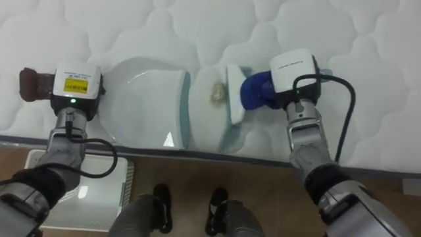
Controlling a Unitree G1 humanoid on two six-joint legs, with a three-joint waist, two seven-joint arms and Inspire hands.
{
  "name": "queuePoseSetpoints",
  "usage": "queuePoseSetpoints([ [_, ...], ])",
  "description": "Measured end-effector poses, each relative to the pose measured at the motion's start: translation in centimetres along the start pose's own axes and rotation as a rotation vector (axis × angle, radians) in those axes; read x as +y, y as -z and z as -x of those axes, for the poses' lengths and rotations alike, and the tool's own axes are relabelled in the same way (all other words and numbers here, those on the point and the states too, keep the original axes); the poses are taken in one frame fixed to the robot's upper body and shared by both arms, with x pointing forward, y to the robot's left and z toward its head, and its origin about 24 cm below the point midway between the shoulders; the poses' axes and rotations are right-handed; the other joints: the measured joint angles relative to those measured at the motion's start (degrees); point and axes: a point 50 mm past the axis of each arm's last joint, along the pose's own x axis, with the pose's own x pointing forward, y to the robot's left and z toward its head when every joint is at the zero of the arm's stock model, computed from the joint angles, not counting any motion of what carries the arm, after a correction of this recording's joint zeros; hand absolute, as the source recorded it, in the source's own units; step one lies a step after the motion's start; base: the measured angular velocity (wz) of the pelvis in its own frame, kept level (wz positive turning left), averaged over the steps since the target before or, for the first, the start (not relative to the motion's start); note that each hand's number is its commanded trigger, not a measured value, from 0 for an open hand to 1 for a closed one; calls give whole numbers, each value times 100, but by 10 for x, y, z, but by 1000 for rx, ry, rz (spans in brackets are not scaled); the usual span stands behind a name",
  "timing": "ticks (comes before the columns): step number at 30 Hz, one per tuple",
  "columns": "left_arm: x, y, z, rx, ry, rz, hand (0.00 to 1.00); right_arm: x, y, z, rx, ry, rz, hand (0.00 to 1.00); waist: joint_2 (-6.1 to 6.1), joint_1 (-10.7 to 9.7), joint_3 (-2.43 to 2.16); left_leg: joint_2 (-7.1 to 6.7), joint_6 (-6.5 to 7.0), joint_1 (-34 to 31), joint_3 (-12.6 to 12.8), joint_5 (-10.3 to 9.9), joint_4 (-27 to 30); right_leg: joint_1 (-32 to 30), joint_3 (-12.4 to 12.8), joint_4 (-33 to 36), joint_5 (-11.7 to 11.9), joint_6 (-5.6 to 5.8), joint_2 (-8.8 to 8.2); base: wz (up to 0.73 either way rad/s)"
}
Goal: Clean bed
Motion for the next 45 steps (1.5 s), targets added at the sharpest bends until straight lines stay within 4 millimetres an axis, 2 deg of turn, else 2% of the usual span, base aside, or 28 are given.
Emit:
queuePoseSetpoints([
  [2, 2, -4, -1, -18, 3, 11, 100, -5, -19, 0, -55, -24, -76, 100, 5, 2, -3, -6, -1, 11, -10, 1, 27, -2, 43, 13, -7, 10, 0, 0],
  [3, 2, -4, -1, -20, 2, 9, 100, -5, -23, 0, -64, -32, -88, 100, 7, 2, -3, -6, -1, 10, -11, 1, 32, -6, 44, 22, -8, 12, -2, 0],
  [9, 4, 1, -3, -30, -14, -3, 100, -4, -26, -1, -57, -133, -191, 100, 18, 23, -10, -17, 1, -8, -15, 0, 34, -53, 60, 94, -12, 16, -25, -1],
  [11, 5, 1, -4, -37, -24, -15, 100, -4, -27, -1, -58, -150, -203, 100, 47, 22, -27, -17, 1, -11, -6, 0, 49, -71, 60, 123, -11, 15, -26, -4],
  [13, 5, 1, -3, -39, -26, -21, 100, -6, -29, -1, -66, -168, -209, 100, 102, 19, -72, -20, 3, -12, 11, 2, 48, -101, 72, 157, -10, 13, -36, -4],
  [17, 1, 1, 1, -44, -27, -30, 100, -8, -31, -2, -84, -191, -220, 100, 131, 16, -116, -19, 0, 43, 87, 38, 19, -118, 142, 195, -6, 6, -37, -7],
  [36, 1, 6, 2, -40, -53, -40, 100, -5, -33, -1, -94, -234, -271, 100, 126, -53, -119, -2, 2, 68, 126, 44, 24, -75, 150, 174, 3, -8, -45, 0],
  [41, -15, 14, 14, -16, -17, -15, 100, 8, -29, 9, -75, -291, -344, 100, 120, -172, -122, 9, 0, 325, 96, 42, 27, 199, 154, 108, 3, -6, -27, 0],
  [45, -21, 17, 21, -7, -38, 36, 100, 16, -19, 15, -57, -294, -367, 100, 119, -165, -123, -2, -1, 395, 90, 40, -58, 246, 171, 50, 4, -9, -17, -1],
])
